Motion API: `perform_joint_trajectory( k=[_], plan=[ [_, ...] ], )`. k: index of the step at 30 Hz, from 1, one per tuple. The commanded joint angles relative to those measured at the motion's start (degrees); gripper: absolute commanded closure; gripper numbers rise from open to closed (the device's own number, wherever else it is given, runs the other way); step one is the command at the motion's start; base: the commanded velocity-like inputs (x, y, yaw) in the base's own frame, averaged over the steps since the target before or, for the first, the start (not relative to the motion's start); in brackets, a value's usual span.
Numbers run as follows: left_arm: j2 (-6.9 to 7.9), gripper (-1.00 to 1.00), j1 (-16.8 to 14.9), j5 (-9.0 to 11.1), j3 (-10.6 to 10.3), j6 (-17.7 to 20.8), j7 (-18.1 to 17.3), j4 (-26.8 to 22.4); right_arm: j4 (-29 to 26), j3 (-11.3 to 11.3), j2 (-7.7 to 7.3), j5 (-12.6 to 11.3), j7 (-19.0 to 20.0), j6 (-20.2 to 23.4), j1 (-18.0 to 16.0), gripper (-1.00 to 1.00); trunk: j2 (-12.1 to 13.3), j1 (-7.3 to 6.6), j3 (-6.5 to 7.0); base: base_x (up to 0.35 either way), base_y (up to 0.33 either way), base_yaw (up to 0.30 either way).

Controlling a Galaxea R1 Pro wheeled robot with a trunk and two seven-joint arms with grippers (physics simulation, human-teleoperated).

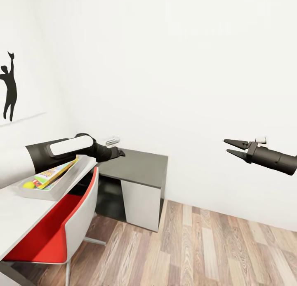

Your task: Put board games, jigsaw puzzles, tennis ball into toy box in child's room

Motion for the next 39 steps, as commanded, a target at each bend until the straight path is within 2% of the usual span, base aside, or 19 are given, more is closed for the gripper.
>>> perform_joint_trajectory(
  k=[1, 30, 34, 36, 38, 39],
  plan=[
    [0.04, -1.0, -0.1, 0.4, -0.1, -0.1, 0.3, -0.1, 0.0, 0.0, 0.0, 0.6, 0.5, 0.2, -0.1, -1.0, -0.1, 0.03, -0.13, -0.079, 0.0, -0.203],
    [0.08, -1.0, -0.1, 0.5, -0.7, -0.5, 0.2, -0.5, 0.0, 0.0, 0.03, 0.6, 0.4, 0.2, -0.1, -1.0, -0.1, 0.03, 0.34, -0.015, 0.0, -0.241],
    [0.16, -1.0, -0.1, 0.6, -2.0, -1.2, 0.1, -0.6, 0.0, 0.6, 0.11, 0.6, 0.4, 0.2, 0.0, -1.0, -0.1, 0.03, 0.36, 0.0, 0.0, -0.071],
    [0.26, -1.0, -0.1, 0.7, -4.0, -2.3, 0.1, -0.6, 0.0, 1.8, 0.32, 0.6, 0.4, 0.1, 0.1, -1.0, -0.1, 0.03, 0.37, 0.0, 0.0, -0.043],
    [0.34, -1.0, -0.1, 0.9, -7.1, -4.1, 0.0, -0.7, 0.0, 3.5, 0.61, 0.6, 0.4, 0.0, 0.2, -1.0, -0.1, 0.03, 0.37, 0.0, 0.0, -0.027],
    [0.34, -1.0, -0.1, 0.9, -7.1, -4.1, 0.0, -0.7, 0.0, 3.5, 0.61, 0.6, 0.4, 0.0, 0.2, -1.0, -0.1, 0.03, 0.37, 0.0, 0.0, -0.024]
  ],
)
